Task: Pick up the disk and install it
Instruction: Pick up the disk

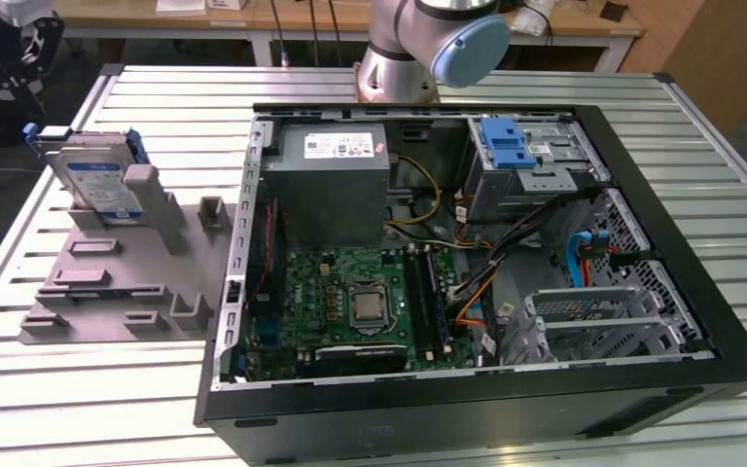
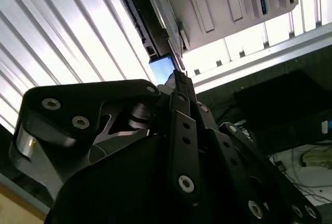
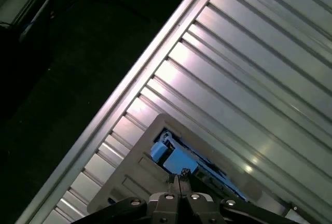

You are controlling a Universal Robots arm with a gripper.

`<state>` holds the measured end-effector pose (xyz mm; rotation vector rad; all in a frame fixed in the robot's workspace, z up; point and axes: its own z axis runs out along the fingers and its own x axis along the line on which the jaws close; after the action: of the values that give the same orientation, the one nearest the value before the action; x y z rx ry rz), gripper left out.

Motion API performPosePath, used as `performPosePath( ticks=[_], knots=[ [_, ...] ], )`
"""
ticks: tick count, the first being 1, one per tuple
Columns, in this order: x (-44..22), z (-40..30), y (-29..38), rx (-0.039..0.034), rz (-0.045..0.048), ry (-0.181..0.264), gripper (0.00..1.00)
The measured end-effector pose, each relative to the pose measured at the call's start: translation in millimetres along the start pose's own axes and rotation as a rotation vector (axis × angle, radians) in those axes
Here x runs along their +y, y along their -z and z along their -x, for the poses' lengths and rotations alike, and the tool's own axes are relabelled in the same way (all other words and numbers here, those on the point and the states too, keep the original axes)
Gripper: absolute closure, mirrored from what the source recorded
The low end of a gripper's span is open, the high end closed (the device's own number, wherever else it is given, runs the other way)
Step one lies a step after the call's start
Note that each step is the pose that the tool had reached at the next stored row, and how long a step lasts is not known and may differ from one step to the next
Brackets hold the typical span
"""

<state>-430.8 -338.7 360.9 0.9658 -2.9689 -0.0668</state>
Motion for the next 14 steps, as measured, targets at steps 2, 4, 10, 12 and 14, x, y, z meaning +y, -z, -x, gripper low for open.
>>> performPosePath(
  ticks=[2,4,10,12,14],
  knots=[
    [0.0,0.0,-0.1,0.0015,-0.0002,0.032,0.89],
    [0.0,0.0,-0.2,0.0029,-0.0003,0.062,0.89],
    [0.0,0.0,-0.4,0.0071,-0.0007,0.154,0.89],
    [0.0,0.0,-0.4,0.0086,-0.0008,0.184,0.89],
    [0.0,0.0,-0.5,0.01,-0.001,0.218,0.89]
  ],
)
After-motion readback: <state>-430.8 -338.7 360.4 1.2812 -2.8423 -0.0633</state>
